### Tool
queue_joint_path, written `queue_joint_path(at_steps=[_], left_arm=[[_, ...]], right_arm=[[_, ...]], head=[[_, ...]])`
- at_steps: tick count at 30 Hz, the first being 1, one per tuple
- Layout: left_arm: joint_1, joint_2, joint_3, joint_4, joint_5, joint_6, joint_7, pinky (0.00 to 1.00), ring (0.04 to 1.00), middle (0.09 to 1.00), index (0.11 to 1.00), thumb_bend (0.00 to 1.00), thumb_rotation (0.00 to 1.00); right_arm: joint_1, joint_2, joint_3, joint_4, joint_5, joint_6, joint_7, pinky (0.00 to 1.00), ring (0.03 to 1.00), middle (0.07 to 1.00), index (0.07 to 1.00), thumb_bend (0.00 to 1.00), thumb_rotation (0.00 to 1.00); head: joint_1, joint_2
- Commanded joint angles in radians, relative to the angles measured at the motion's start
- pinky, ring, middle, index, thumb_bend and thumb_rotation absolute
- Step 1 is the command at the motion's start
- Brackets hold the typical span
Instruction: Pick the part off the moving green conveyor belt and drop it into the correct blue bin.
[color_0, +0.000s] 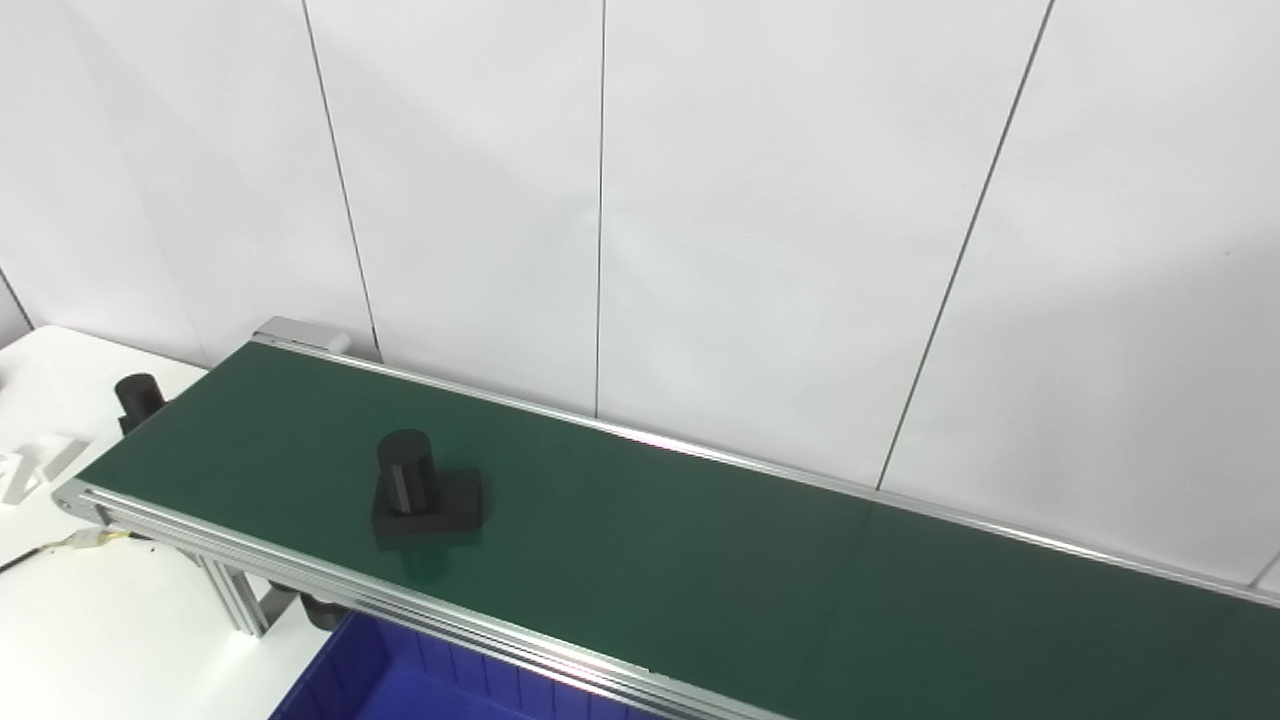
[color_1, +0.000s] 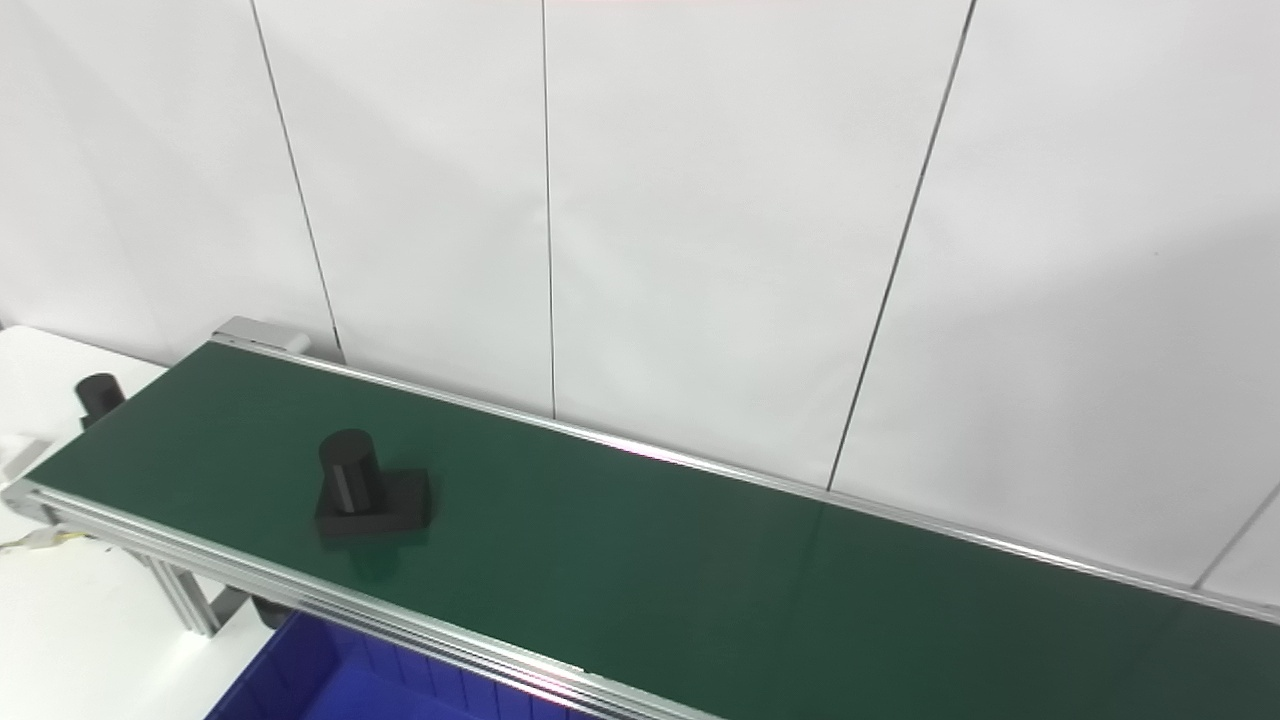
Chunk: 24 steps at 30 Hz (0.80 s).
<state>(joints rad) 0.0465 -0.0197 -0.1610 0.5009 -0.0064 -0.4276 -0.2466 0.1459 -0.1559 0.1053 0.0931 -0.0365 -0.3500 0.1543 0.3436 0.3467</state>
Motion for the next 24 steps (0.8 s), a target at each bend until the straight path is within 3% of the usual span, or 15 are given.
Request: queue_joint_path(at_steps=[1, 11, 17, 24], left_arm=[[-0.015, -0.011, -0.005, -0.020, -0.009, -0.041, -0.005, 0.66, 0.729, 0.770, 0.802, 1.00, 0.23], [-0.012, -0.010, -0.007, -0.023, -0.005, -0.041, -0.002, 0.66, 0.733, 0.776, 0.804, 1.00, 0.23], [-0.013, -0.012, -0.008, -0.023, 0.000, -0.041, 0.001, 0.66, 0.731, 0.773, 0.803, 1.00, 0.23], [-0.014, -0.016, -0.012, -0.023, 0.010, -0.042, 0.011, 0.66, 0.730, 0.775, 0.804, 1.00, 0.24]], right_arm=[[0.011, -0.009, -0.006, -0.074, -0.022, 0.015, -0.007, 0.68, 0.776, 0.836, 0.927, 0.69, 0.73], [0.031, -0.037, -0.007, -0.282, -0.085, 0.208, 0.010, 0.63, 0.728, 0.786, 0.872, 0.63, 0.70], [0.021, -0.073, -0.009, -0.325, -0.121, 0.243, 0.020, 0.62, 0.714, 0.777, 0.855, 0.63, 0.70], [-0.001, -0.105, -0.031, -0.404, -0.112, 0.293, 0.033, 0.60, 0.711, 0.754, 0.836, 0.72, 0.75]], head=[[0.001, 0.000], [-0.006, 0.008], [-0.007, 0.012], [-0.008, 0.017]])
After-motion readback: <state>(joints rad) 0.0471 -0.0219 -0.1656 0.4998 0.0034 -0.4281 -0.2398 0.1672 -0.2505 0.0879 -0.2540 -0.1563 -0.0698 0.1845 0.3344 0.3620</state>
